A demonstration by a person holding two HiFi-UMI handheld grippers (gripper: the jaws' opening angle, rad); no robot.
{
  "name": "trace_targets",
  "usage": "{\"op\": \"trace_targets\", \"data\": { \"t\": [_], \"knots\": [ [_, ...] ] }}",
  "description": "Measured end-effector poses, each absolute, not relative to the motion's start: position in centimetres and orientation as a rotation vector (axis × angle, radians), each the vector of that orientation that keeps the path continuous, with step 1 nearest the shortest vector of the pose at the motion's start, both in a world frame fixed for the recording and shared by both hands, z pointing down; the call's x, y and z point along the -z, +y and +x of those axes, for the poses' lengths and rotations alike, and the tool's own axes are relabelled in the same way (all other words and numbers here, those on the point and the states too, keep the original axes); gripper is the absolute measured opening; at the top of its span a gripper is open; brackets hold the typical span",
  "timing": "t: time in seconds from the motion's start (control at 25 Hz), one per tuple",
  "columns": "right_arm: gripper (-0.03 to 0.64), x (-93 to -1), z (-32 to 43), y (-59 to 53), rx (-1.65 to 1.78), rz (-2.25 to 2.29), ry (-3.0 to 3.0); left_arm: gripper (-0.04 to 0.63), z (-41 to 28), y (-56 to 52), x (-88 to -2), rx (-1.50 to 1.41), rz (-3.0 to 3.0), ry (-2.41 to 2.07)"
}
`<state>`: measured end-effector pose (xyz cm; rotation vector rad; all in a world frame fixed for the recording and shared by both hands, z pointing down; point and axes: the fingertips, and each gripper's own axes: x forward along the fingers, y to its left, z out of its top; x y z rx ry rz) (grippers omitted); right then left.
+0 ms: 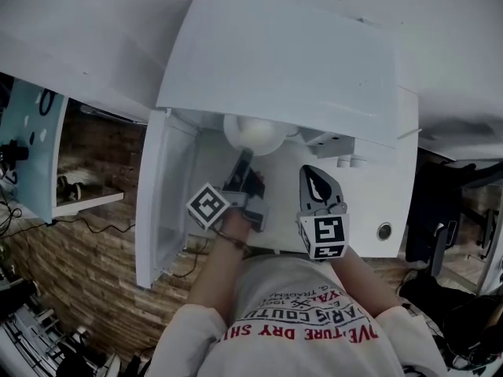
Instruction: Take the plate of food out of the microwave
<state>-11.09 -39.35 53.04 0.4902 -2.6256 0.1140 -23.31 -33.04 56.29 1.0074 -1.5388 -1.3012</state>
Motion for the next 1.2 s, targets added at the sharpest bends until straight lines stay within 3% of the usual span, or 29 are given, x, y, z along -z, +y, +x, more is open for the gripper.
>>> {"op": "trace_targets", "data": {
  "t": [1.2],
  "knots": [
    [0.011, -43.8, -7.4, -34.8, -0.07, 0.832, -2.764, 0.012, -16.0, -23.9, -41.6, 1.254, 1.359, -1.3]
  ]
}}
